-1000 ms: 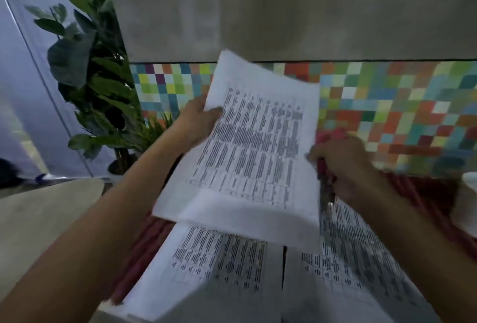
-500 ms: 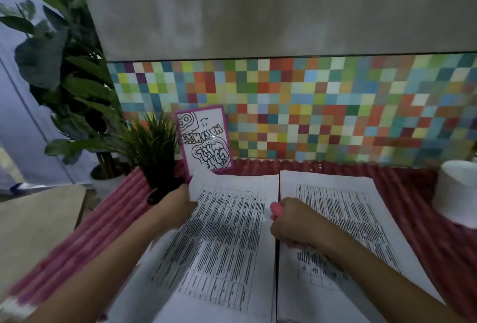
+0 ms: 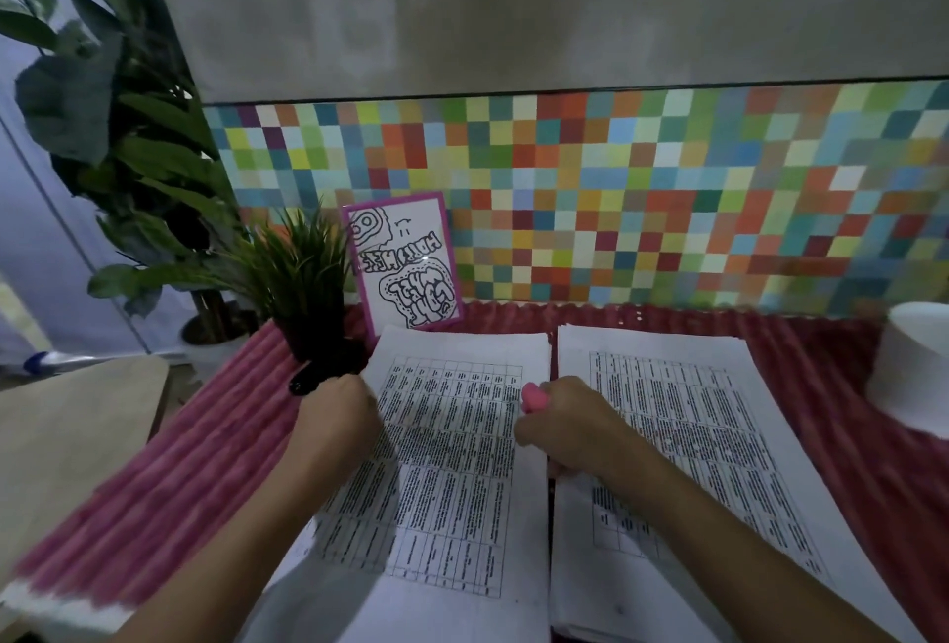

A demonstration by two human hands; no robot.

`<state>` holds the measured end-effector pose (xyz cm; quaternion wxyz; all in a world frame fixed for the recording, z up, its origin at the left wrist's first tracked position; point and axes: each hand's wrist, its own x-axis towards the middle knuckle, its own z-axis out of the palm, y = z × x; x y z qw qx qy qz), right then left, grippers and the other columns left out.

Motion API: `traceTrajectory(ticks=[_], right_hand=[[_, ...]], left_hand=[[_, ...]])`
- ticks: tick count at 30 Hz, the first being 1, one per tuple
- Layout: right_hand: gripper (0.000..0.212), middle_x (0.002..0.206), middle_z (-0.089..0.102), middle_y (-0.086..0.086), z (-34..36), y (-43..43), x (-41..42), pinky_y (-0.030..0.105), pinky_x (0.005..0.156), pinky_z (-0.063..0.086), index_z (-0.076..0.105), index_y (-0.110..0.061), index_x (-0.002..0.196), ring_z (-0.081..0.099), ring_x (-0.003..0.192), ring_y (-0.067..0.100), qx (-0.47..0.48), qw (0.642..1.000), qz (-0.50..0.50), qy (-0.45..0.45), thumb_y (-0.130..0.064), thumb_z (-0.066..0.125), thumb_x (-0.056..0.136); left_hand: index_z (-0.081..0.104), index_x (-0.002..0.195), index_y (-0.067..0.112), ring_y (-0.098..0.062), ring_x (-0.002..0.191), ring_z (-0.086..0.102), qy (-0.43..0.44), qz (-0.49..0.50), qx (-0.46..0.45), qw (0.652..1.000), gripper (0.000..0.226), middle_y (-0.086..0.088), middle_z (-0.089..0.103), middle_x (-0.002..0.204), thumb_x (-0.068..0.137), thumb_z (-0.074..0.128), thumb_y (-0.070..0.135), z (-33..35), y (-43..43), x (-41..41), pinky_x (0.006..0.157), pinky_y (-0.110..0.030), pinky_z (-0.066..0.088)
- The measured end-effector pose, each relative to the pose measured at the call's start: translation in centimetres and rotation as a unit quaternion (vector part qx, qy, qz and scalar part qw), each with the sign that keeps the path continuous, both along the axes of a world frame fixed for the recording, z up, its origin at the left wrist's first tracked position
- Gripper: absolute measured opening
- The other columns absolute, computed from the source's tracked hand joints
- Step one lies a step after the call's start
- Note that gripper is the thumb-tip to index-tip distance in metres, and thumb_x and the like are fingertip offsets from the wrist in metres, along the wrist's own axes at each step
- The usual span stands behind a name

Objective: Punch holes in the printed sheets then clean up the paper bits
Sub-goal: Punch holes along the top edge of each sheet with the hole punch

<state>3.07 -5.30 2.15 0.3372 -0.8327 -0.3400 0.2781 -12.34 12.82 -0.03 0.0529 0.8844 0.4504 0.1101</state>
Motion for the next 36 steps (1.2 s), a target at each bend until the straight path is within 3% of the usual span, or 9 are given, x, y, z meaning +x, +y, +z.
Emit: traceTrajectory(ticks=[6, 7, 9, 11, 15, 22, 27, 32, 36], right_hand=[[0.014, 0.079, 0.052, 0.003, 0.7, -0.7, -0.5, 0.032, 0.068, 0.048, 0.049, -0.013, 0.075, 0.055, 0.070, 0.021, 0.021, 0.998, 0.010, -0.057, -0.019, 0.058, 0.085], [0.006, 0.090, 0.055, 0.005, 1.3, -1.2, -0.3, 0.034, 0.073, 0.050, 0.057, -0.014, 0.087, 0.055, 0.077, 0.020, 0.041, 0.995, 0.014, -0.090, -0.020, 0.056, 0.088], [0.039, 0.118, 0.058, 0.006, 2.5, -2.4, 1.0, 0.034, 0.077, 0.053, 0.053, -0.014, 0.131, 0.059, 0.083, 0.016, 0.087, 0.988, -0.023, -0.128, -0.021, 0.057, 0.092], [0.050, 0.116, 0.061, 0.003, 3.4, -3.6, 3.6, 0.033, 0.074, 0.053, 0.046, -0.017, 0.140, 0.060, 0.077, 0.015, 0.115, 0.977, -0.065, -0.169, -0.020, 0.059, 0.092], [0.055, 0.116, 0.065, 0.008, 4.0, -4.5, 10.1, 0.041, 0.085, 0.054, 0.050, -0.021, 0.139, 0.064, 0.095, 0.028, 0.042, 0.962, -0.099, -0.250, -0.013, 0.060, 0.085], [0.013, 0.111, 0.058, 0.006, 0.0, -2.1, 16.1, 0.037, 0.088, 0.055, 0.072, -0.022, 0.098, 0.061, 0.084, 0.016, -0.056, 0.956, 0.016, -0.286, -0.023, 0.060, 0.093], [0.022, 0.115, 0.045, 0.003, -2.4, -0.9, 17.4, 0.038, 0.084, 0.052, 0.068, -0.027, 0.110, 0.061, 0.097, 0.025, -0.078, 0.941, 0.018, -0.329, -0.029, 0.055, 0.093], [0.022, 0.114, 0.047, 0.003, -3.5, -0.5, 17.2, 0.038, 0.081, 0.051, 0.069, -0.029, 0.109, 0.058, 0.098, 0.028, -0.048, 0.921, 0.000, -0.386, -0.034, 0.056, 0.092], [0.018, 0.110, 0.051, 0.004, -3.7, -0.7, 17.6, 0.037, 0.077, 0.053, 0.073, -0.023, 0.093, 0.059, 0.092, 0.027, 0.006, 0.922, -0.025, -0.386, -0.032, 0.058, 0.090]], left_hand=[[0.057, 0.075, 0.004, -0.031, 0.079, 0.059, -0.009, 0.003, 0.042, 0.999, 0.023, -0.012, 0.060, 0.081, 0.095, 0.046, 0.007, 0.8, -1.3, 0.1, 0.069, -0.037, 0.044], [0.059, 0.081, 0.003, -0.032, 0.084, 0.059, -0.016, -0.004, 0.059, 0.998, 0.020, -0.013, 0.059, 0.087, 0.096, 0.046, 0.007, 1.3, -1.6, 0.4, 0.071, -0.038, 0.043], [0.061, 0.101, 0.000, -0.033, 0.095, 0.057, -0.045, -0.030, 0.092, 0.994, 0.017, -0.017, 0.060, 0.103, 0.097, 0.046, 0.008, 2.2, -2.3, 2.0, 0.082, -0.041, 0.045], [0.057, 0.121, 0.000, -0.028, 0.104, 0.055, -0.097, -0.073, 0.098, 0.988, 0.027, -0.015, 0.058, 0.117, 0.098, 0.047, 0.011, 3.1, -3.3, 4.4, 0.091, -0.037, 0.046], [0.065, 0.116, 0.011, -0.014, 0.095, 0.053, -0.187, -0.155, -0.011, 0.970, 0.023, -0.003, 0.060, 0.112, 0.100, 0.048, 0.013, 3.2, -6.7, 11.7, 0.086, -0.023, 0.046], [0.054, 0.128, 0.014, -0.026, 0.125, 0.042, -0.045, -0.057, -0.022, 0.997, 0.049, -0.010, 0.046, 0.135, 0.097, 0.045, 0.051, -1.3, -9.4, 19.7, 0.102, -0.041, 0.036], [0.073, 0.078, 0.014, -0.021, 0.071, 0.063, -0.161, -0.066, 0.030, 0.984, 0.041, -0.003, 0.067, 0.080, 0.057, 0.090, 0.046, -3.5, -9.4, 20.1, 0.061, -0.037, 0.049], [0.066, 0.122, 0.019, -0.017, 0.115, 0.051, -0.226, -0.072, -0.003, 0.972, 0.037, 0.003, 0.060, 0.124, 0.091, 0.063, 0.039, -3.5, -9.4, 20.5, 0.098, -0.038, 0.033], [0.060, 0.128, 0.019, -0.015, 0.121, 0.046, -0.220, -0.054, -0.030, 0.973, 0.038, 0.004, 0.055, 0.131, 0.094, 0.058, 0.037, -3.4, -9.1, 20.5, 0.102, -0.037, 0.027]])
